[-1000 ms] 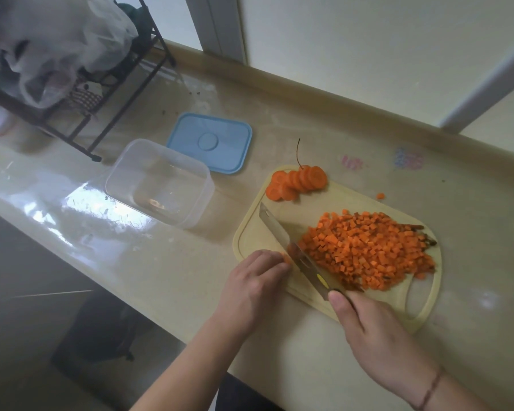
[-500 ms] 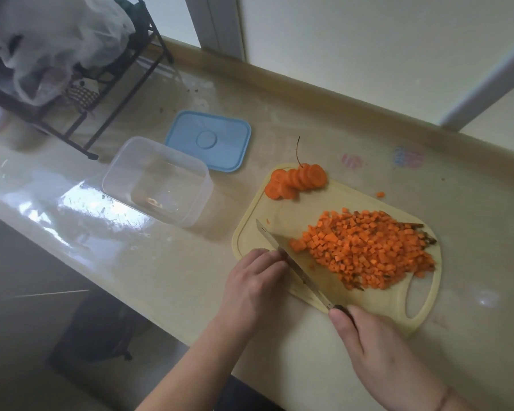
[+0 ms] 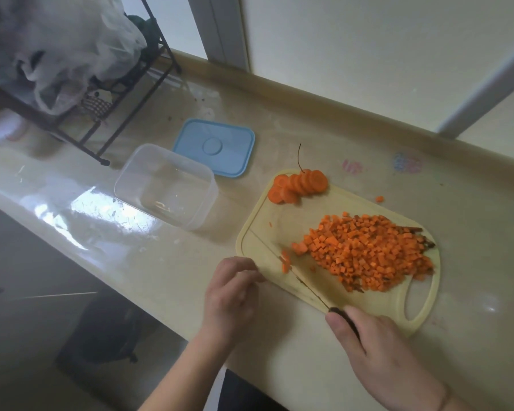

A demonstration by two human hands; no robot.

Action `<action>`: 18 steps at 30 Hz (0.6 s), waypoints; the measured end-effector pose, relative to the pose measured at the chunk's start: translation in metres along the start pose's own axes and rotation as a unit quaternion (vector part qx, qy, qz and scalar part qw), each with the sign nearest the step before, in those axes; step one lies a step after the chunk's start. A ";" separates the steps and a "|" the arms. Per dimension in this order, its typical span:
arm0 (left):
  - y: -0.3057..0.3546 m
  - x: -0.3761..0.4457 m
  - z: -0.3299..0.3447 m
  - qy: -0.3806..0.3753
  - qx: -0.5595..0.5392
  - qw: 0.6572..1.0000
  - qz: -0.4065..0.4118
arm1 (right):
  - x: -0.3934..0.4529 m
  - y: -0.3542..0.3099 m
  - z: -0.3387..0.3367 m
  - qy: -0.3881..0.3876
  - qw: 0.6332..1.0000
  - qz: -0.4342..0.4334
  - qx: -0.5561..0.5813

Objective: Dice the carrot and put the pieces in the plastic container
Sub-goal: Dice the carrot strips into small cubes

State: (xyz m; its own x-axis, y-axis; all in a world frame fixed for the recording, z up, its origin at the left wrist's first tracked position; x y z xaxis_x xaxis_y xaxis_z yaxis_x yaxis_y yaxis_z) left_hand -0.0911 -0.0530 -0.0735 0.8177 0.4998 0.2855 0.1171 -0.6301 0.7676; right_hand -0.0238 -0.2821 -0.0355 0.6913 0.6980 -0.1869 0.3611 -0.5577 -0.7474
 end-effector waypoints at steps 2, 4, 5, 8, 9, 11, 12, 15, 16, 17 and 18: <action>0.014 0.007 -0.020 0.068 -0.007 0.997 -0.024 | -0.005 -0.001 -0.004 -0.006 0.998 -0.005 -0.060; 0.034 0.023 -0.033 0.048 0.000 0.999 0.019 | -0.008 -0.002 -0.007 -0.022 0.987 -0.040 -0.154; 0.043 0.032 -0.036 0.001 0.012 0.999 0.046 | -0.009 -0.003 -0.009 -0.026 0.978 -0.057 -0.201; 0.056 0.059 -0.035 -0.166 0.125 0.975 0.078 | -0.009 -0.011 -0.014 -0.007 0.954 -0.094 -0.284; 0.056 0.066 -0.031 -0.219 0.164 0.959 0.070 | -0.009 -0.011 -0.014 0.002 0.949 -0.106 -0.298; 0.055 0.075 -0.020 -0.326 0.210 0.921 0.033 | -0.010 -0.011 -0.014 0.013 0.941 -0.121 -0.316; 0.054 0.078 -0.014 -0.368 0.221 0.903 0.017 | -0.010 -0.011 -0.014 0.019 0.937 -0.128 -0.324; 0.054 0.084 -0.002 -0.448 0.244 0.860 -0.004 | -0.012 -0.012 -0.015 0.042 0.929 -0.140 -0.340; 0.054 0.086 0.001 -0.464 0.247 0.850 -0.004 | -0.012 -0.012 -0.016 0.051 0.928 -0.141 -0.341; 0.055 0.086 0.003 -0.475 0.249 0.844 0.002 | -0.014 -0.011 -0.016 0.061 0.927 -0.142 -0.342; 0.055 0.086 0.004 -0.482 0.252 0.839 0.013 | -0.015 -0.011 -0.016 0.071 0.926 -0.143 -0.341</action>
State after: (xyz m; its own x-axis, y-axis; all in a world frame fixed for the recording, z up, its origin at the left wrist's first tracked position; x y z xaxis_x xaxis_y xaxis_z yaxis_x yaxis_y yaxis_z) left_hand -0.0118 -0.0473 -0.0088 0.8709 -0.0781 -0.4852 0.1163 -0.9265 0.3580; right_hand -0.0280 -0.2934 -0.0145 0.5635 0.8224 0.0781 0.8206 -0.5463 -0.1677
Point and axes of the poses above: each hand's wrist, its own x-axis towards the middle knuckle, its own z-axis out of the palm, y = z × x, the point moved 2 cm from there along x, towards the middle knuckle, and after that the axes turned 13 degrees about -z, right-handed, at the moved point
